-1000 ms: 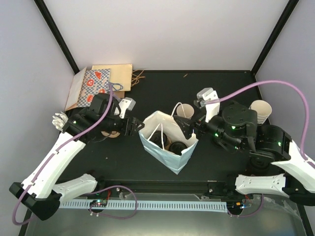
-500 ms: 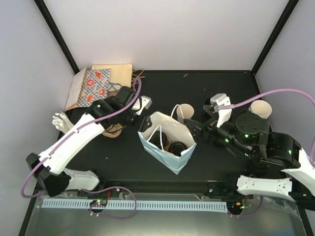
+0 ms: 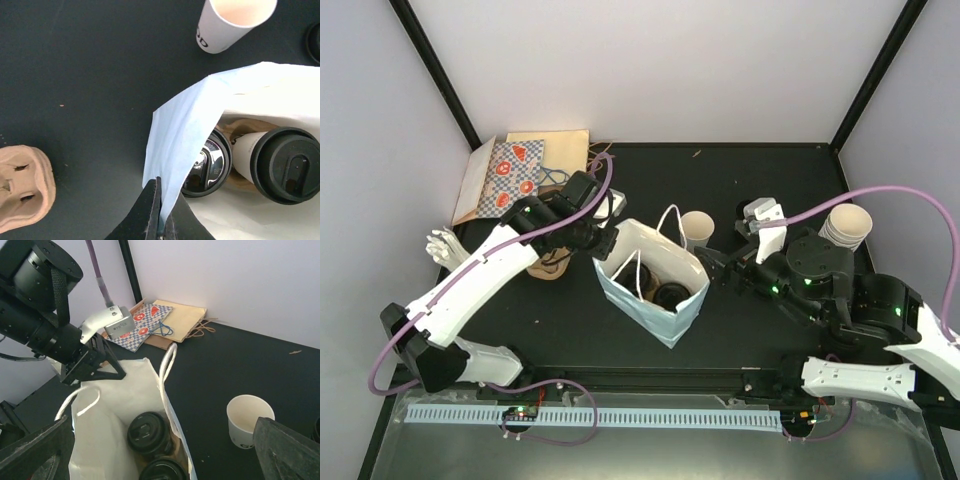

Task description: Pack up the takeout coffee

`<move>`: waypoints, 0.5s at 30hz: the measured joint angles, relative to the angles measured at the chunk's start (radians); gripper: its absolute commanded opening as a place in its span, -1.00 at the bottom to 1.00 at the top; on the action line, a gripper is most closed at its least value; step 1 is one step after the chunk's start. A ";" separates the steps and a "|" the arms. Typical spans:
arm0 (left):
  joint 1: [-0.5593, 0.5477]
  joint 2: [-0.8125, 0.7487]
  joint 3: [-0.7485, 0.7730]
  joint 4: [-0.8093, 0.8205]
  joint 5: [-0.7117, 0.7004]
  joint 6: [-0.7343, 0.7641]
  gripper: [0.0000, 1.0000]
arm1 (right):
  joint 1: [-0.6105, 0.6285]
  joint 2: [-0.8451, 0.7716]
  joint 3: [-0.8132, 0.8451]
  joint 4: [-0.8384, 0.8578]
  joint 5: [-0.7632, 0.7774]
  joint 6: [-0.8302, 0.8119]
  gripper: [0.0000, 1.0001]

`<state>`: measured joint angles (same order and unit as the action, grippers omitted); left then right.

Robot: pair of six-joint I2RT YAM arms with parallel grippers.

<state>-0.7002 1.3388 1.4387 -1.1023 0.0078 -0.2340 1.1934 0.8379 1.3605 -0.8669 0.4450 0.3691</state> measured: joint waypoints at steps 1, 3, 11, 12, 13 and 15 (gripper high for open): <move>0.003 0.002 0.003 -0.002 -0.010 0.001 -0.97 | 0.000 0.003 -0.002 -0.002 0.004 0.000 1.00; 0.014 0.008 0.009 -0.008 -0.024 0.005 -0.97 | 0.000 0.011 -0.006 -0.006 0.022 0.005 1.00; 0.136 0.036 0.016 -0.012 -0.037 0.044 -0.97 | -0.046 0.113 -0.012 -0.084 0.129 0.077 1.00; 0.156 0.040 0.018 -0.011 -0.037 0.050 -0.97 | -0.067 0.118 -0.018 -0.091 0.132 0.085 1.00; 0.172 0.044 0.019 -0.011 -0.037 0.055 -0.97 | -0.093 0.119 -0.027 -0.098 0.132 0.093 1.00; 0.206 0.057 0.027 -0.011 -0.036 0.066 -0.97 | -0.138 0.113 -0.042 -0.108 0.129 0.106 1.00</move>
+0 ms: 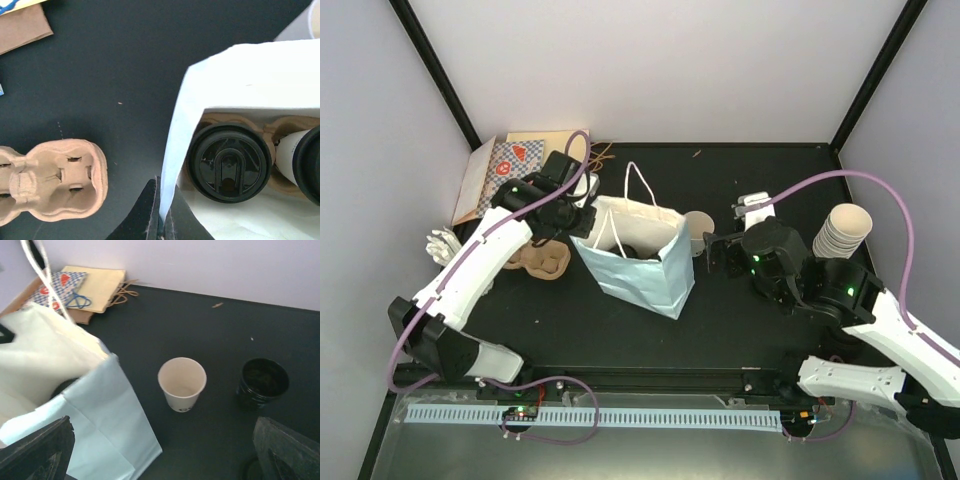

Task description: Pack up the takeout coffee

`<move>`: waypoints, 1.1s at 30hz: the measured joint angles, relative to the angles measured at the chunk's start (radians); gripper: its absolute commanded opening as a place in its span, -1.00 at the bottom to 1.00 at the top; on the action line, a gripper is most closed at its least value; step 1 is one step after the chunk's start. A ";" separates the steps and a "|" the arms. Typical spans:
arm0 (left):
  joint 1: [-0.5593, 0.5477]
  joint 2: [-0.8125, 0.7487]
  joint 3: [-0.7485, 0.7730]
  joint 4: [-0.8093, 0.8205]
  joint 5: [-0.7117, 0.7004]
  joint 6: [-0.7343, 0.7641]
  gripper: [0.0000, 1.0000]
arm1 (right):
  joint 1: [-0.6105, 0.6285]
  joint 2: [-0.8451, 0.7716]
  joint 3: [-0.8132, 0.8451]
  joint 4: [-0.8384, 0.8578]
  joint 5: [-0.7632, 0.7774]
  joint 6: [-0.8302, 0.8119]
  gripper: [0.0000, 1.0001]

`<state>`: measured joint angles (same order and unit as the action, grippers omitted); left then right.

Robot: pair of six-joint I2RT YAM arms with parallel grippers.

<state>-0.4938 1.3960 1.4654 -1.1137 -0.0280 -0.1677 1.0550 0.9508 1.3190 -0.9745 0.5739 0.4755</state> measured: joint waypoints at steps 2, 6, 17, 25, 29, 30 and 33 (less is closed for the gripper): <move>0.028 0.015 0.010 0.005 0.003 0.009 -0.97 | -0.036 -0.007 -0.011 -0.005 -0.005 0.006 1.00; 0.072 0.039 0.027 0.010 0.008 0.024 -0.95 | -0.070 -0.017 -0.025 -0.007 -0.016 0.014 1.00; 0.100 0.057 0.058 0.014 0.084 0.035 -0.74 | -0.082 -0.025 -0.073 -0.005 -0.048 0.021 1.00; 0.102 0.054 0.092 -0.007 0.092 0.022 0.26 | -0.084 -0.031 -0.073 -0.002 -0.055 0.020 1.00; 0.102 0.005 0.122 -0.024 0.092 0.009 0.41 | -0.086 -0.036 -0.076 -0.006 -0.053 0.020 1.00; 0.102 -0.006 0.124 -0.027 0.091 0.007 0.44 | -0.086 -0.039 -0.080 -0.007 -0.052 0.020 1.00; 0.102 -0.092 0.124 -0.039 0.067 -0.007 0.57 | -0.086 -0.063 -0.109 0.000 -0.052 0.020 1.00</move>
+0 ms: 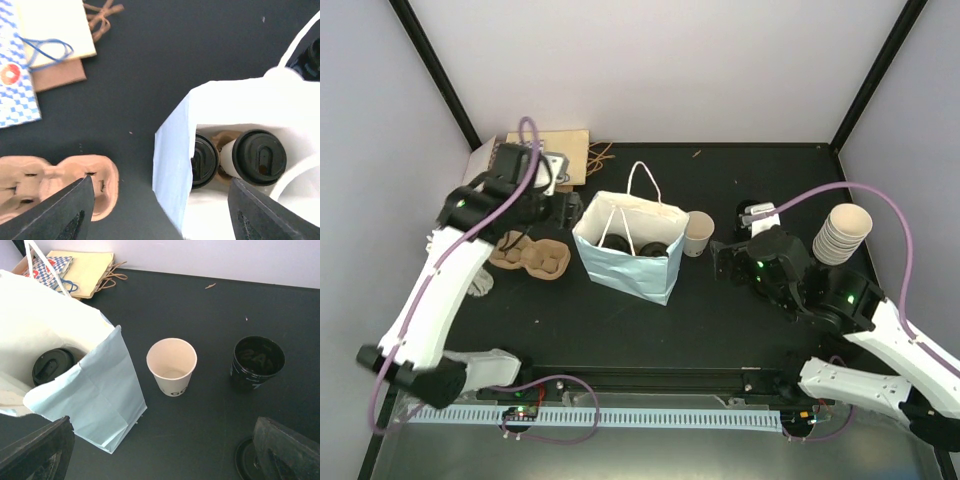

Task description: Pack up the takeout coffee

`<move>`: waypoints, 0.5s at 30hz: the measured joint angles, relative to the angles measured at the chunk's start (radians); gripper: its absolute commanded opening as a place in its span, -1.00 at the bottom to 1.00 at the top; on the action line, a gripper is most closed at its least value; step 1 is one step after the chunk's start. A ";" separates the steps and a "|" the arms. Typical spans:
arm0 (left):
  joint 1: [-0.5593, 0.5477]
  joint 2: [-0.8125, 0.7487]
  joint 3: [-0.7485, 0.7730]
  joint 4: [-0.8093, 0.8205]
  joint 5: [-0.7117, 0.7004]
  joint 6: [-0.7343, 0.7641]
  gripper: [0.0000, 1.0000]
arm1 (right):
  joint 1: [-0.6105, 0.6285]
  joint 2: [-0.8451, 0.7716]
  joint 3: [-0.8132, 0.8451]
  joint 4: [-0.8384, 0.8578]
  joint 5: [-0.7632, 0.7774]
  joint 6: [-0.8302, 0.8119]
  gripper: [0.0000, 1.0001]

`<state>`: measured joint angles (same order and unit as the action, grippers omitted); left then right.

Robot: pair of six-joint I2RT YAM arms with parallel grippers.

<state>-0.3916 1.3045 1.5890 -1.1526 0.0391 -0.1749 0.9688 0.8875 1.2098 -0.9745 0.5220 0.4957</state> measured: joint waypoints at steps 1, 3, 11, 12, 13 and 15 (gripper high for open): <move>0.002 -0.041 -0.002 -0.002 -0.013 -0.005 0.60 | 0.000 -0.013 -0.014 0.003 0.000 0.000 1.00; 0.013 -0.132 -0.008 -0.001 -0.041 -0.021 0.68 | 0.000 -0.040 -0.041 0.010 -0.001 -0.001 1.00; 0.147 -0.361 -0.120 -0.018 -0.171 -0.099 0.96 | 0.000 -0.109 -0.140 0.061 -0.028 -0.002 1.00; 0.167 -0.368 -0.141 -0.022 -0.179 -0.116 0.97 | 0.000 -0.114 -0.158 0.075 -0.037 -0.001 1.00; 0.182 -0.372 -0.161 -0.025 -0.185 -0.128 0.97 | 0.000 -0.118 -0.174 0.084 -0.043 0.000 1.00; 0.203 -0.385 -0.201 -0.029 -0.193 -0.155 0.97 | -0.001 -0.135 -0.229 0.122 -0.061 0.001 1.00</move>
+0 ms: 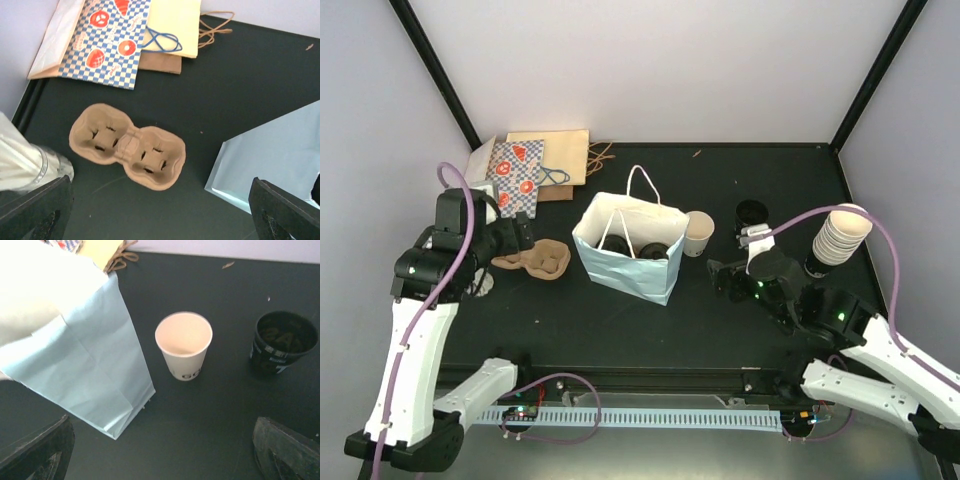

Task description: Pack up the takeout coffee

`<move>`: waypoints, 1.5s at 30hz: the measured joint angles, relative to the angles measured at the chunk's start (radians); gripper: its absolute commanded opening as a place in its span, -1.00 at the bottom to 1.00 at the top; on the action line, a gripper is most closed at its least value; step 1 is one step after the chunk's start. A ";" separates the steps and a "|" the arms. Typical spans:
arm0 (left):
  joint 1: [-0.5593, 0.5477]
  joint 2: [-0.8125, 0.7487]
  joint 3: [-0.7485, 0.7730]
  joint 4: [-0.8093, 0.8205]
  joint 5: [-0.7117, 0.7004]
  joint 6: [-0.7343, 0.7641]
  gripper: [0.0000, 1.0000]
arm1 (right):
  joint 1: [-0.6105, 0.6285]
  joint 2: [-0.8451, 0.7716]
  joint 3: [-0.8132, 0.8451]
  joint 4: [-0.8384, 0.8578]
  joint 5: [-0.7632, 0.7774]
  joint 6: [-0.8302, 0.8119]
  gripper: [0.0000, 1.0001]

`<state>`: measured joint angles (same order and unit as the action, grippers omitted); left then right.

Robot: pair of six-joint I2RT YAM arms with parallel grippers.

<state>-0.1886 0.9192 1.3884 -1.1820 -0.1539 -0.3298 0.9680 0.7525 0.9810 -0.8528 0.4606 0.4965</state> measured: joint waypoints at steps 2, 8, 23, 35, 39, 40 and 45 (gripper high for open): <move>0.006 -0.023 -0.034 0.000 -0.002 -0.020 0.96 | 0.000 -0.029 -0.073 0.034 -0.013 0.001 1.00; 0.032 -0.155 -0.104 0.001 -0.029 -0.081 0.62 | 0.000 -0.111 -0.257 0.149 -0.026 0.000 1.00; 0.357 -0.068 -0.218 0.019 -0.211 -0.165 -0.01 | 0.000 -0.214 -0.546 0.412 -0.040 0.003 1.00; 0.491 -0.049 -0.298 0.088 -0.188 -0.158 0.24 | 0.000 -0.257 -0.658 0.501 -0.073 0.007 1.00; 0.491 -0.076 -0.322 0.095 -0.152 -0.161 0.59 | 0.000 -0.282 -0.658 0.517 -0.077 0.008 1.00; 0.491 -0.082 -0.326 0.095 -0.144 -0.161 0.74 | 0.000 -0.288 -0.658 0.518 -0.077 0.008 1.00; 0.491 -0.089 -0.327 0.090 -0.109 -0.160 0.87 | 0.000 -0.315 -0.660 0.517 -0.071 0.012 1.00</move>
<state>0.3019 0.8307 1.0618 -1.0920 -0.2626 -0.4900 0.9680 0.4370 0.3206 -0.3359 0.3897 0.5083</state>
